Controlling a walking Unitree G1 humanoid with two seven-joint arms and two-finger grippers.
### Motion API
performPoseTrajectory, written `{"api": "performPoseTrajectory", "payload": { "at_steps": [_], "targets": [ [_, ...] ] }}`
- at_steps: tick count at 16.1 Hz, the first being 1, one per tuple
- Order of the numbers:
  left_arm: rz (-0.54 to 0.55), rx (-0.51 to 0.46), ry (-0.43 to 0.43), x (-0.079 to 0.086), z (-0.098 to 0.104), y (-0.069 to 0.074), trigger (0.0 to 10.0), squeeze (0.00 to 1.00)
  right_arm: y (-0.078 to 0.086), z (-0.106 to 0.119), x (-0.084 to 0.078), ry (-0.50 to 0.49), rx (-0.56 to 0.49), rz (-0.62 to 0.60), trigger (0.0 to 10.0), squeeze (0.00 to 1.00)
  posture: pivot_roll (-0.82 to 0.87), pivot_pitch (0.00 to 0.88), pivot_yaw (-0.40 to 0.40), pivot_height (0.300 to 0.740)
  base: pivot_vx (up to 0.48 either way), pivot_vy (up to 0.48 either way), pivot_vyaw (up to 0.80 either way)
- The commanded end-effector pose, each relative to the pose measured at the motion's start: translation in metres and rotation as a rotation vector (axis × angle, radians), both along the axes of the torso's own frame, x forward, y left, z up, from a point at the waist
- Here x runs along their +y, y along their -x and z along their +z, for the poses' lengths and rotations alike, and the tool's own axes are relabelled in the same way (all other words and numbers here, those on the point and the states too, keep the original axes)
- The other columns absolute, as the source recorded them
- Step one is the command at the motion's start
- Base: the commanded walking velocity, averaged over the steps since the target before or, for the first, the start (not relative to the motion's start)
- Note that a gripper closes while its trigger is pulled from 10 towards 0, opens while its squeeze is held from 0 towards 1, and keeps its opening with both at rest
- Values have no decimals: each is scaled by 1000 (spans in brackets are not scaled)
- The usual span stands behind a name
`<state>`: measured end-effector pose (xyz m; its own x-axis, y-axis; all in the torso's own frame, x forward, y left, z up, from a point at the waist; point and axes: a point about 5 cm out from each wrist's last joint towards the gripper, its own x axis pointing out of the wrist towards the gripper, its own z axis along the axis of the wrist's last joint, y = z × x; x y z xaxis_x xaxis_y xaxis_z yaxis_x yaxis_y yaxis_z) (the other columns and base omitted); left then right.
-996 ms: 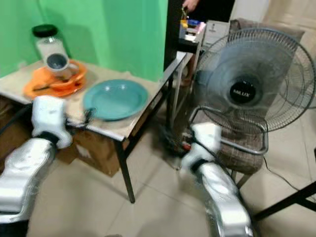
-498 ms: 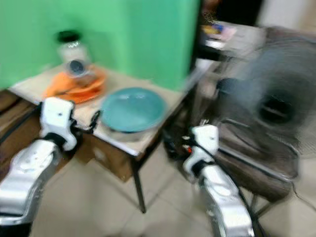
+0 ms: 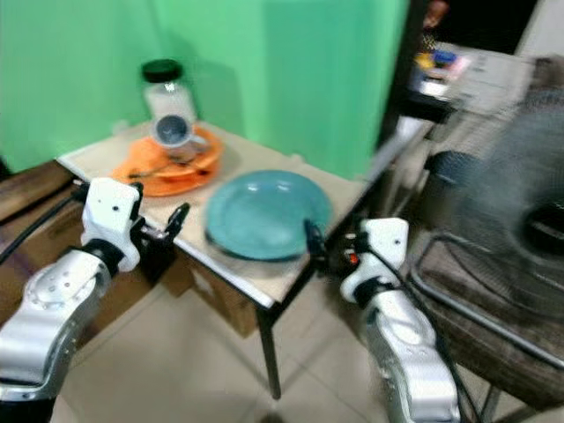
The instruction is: Setting the table
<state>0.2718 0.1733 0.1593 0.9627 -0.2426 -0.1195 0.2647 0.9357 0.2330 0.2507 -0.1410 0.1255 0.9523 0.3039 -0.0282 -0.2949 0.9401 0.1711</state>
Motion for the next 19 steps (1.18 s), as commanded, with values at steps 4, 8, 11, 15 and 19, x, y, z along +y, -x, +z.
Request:
{"api": "performPoseTrajectory", "payload": {
  "at_steps": [4, 8, 11, 15, 19],
  "targets": [
    [-73, 4, -5, -5, -2, -6, 10000, 1000, -3, 4, -9, -36, 17, -29, 10000, 0, 68, 0, 54, 740, 293, 0, -400],
    [-129, 11, -8, -9, -4, -10, 10000, 1000, -2, 5, -11, -20, 9, -36, 10000, 0, 66, 0, 49, 740, 279, 0, -400],
    [-331, 48, -60, -19, -14, -17, 10000, 1000, -13, 5, -14, 5, 39, -35, 10000, 0, 64, 0, 40, 740, 167, 0, 0],
    [-438, 111, -152, -23, -33, -34, 10000, 110, -24, -1, -14, 63, 115, -28, 10000, 0, 41, 0, 48, 740, 0, 0, 0],
    [-413, 189, -242, -8, -59, -43, 10000, 0, -33, 0, -10, -25, 137, -3, 10000, 0, 36, 0, 53, 740, 0, 0, 0]
  ]
}}
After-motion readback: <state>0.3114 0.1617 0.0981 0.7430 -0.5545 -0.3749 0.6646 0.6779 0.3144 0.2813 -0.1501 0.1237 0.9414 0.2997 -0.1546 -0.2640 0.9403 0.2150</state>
